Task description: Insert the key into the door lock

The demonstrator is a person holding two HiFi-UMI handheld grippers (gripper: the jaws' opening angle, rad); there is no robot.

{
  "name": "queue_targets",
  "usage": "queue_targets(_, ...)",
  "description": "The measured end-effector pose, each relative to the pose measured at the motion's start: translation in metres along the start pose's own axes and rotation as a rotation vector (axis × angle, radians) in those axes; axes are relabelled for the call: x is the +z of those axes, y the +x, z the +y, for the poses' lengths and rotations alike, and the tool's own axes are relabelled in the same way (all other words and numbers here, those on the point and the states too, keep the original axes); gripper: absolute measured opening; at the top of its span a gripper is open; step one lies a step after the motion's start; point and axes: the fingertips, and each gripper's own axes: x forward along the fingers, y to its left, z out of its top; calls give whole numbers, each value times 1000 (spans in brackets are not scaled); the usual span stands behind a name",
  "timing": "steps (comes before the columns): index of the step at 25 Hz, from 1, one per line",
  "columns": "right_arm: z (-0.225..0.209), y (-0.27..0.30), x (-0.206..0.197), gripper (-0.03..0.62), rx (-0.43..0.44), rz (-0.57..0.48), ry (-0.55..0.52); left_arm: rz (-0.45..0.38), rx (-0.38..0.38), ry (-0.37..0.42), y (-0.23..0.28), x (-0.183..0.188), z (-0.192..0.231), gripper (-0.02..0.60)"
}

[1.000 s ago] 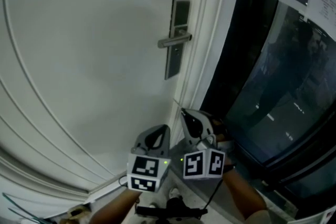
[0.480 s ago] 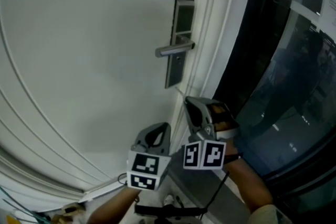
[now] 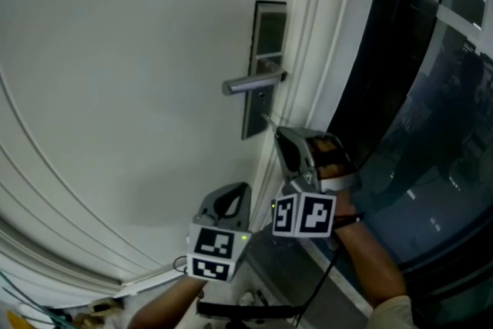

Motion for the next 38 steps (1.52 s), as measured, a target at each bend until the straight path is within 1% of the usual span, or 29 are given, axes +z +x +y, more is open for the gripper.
queue_targets(4, -5, 15, -8, 26, -2, 9, -53, -2, 15, 7, 7, 3, 4, 3)
queue_targets(8, -12, 27, -10, 25, -17, 9, -54, -2, 30, 7, 11, 3, 8, 3)
queue_targets(17, -13, 43, -13, 26, -15, 4, -72, 0, 61, 1, 14, 0, 17, 3)
queue_targets(30, -14, 54, -17, 25, -22, 12, -122, 3, 69, -7, 20, -3, 22, 3)
queue_targets(38, -18, 54, -13, 31, -26, 6, -126, 4, 60, -3, 23, -2, 18, 3)
